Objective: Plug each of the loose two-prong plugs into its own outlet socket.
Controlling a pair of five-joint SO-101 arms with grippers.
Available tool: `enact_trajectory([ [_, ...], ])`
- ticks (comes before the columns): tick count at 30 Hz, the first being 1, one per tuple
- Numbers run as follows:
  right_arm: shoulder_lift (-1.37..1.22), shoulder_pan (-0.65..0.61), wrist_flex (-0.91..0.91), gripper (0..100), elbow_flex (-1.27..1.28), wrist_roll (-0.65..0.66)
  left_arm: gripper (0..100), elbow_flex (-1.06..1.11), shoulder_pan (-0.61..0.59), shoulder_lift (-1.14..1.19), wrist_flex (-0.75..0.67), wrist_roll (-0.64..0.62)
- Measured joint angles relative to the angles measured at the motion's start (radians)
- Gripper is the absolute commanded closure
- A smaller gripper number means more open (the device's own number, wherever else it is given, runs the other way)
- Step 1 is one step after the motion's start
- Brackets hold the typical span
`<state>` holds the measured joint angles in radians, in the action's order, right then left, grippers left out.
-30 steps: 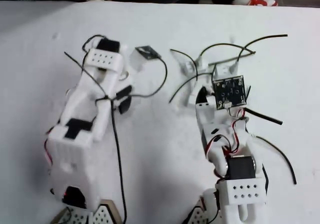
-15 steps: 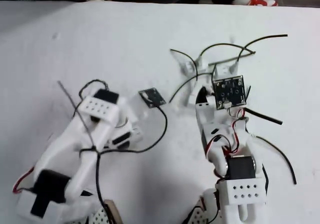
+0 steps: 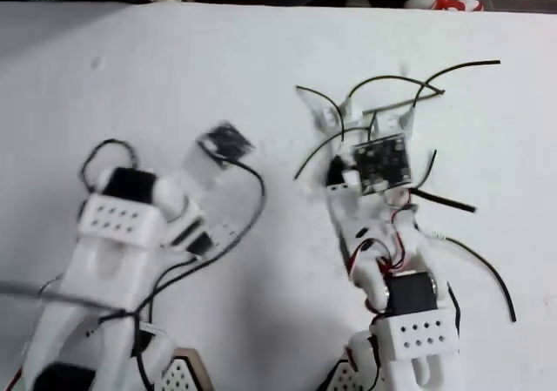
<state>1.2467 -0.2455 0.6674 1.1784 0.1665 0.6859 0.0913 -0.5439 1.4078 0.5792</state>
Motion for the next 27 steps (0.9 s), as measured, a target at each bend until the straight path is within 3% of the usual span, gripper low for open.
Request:
enact_trajectory([
  [7,-0.063,-0.169,0.000,97.8,0.014,0.000,74,0.146,-0.284,-0.230,-0.080,-0.081],
  [14,-0.371,-0.245,0.055,92.8,-0.115,0.000,74,0.397,-0.468,-0.433,-0.209,-0.137],
  [18,-0.520,-0.319,0.094,98.5,-0.173,0.000,74,0.549,-0.522,-0.532,-0.295,-0.170],
  [27,-0.568,-0.442,0.103,98.1,-0.209,0.000,74,0.690,-0.603,-0.724,-0.313,-0.172],
])
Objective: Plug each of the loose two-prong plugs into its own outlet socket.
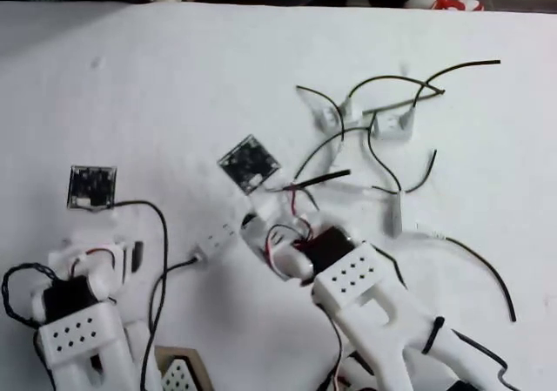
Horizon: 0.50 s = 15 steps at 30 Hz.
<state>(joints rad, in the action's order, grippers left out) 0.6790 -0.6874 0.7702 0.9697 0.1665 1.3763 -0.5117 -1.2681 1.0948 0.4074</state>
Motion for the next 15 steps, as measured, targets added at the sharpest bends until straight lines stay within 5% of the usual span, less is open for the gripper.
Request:
enact_trajectory([
  [15,-0.186,-0.091,0.126,98.1,-0.218,-0.098,74,0.026,-0.002,-0.063,0.000,0.000],
])
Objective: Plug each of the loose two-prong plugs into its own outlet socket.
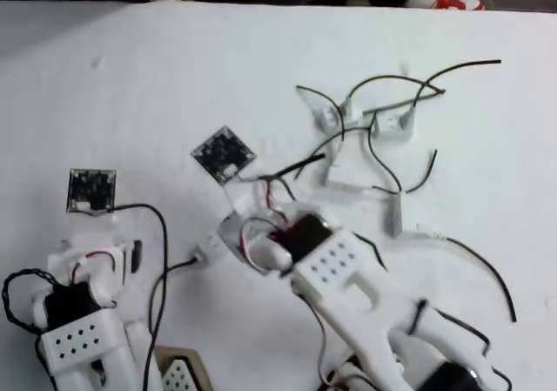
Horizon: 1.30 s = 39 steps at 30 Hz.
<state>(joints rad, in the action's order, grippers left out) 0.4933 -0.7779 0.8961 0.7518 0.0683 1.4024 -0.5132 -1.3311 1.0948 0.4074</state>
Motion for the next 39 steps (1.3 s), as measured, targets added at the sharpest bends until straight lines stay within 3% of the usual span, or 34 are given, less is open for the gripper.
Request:
enact_trajectory([
  [16,-0.259,-0.017,-0.103,98.1,-0.057,-0.054,74,0.000,0.000,-0.002,0.000,0.000],
  [39,-0.316,0.025,-0.160,98.1,-0.063,-0.061,74,0.009,-0.002,-0.003,0.000,0.000],
])
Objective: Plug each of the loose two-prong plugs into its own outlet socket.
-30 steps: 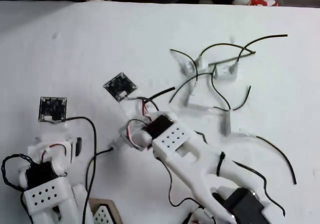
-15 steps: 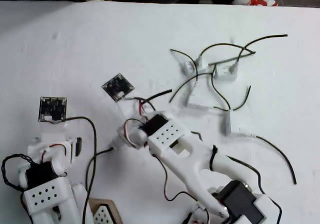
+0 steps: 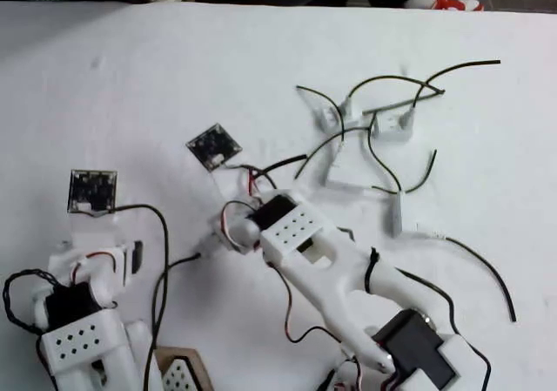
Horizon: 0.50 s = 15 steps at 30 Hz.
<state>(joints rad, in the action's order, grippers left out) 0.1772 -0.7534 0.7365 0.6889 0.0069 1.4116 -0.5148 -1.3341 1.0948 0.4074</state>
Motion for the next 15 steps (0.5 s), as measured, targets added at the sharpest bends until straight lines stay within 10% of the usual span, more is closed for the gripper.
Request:
enact_trajectory([
  [15,0.000,0.000,0.012,98.1,0.000,-0.112,74,0.000,0.000,0.000,0.000,0.000],
])
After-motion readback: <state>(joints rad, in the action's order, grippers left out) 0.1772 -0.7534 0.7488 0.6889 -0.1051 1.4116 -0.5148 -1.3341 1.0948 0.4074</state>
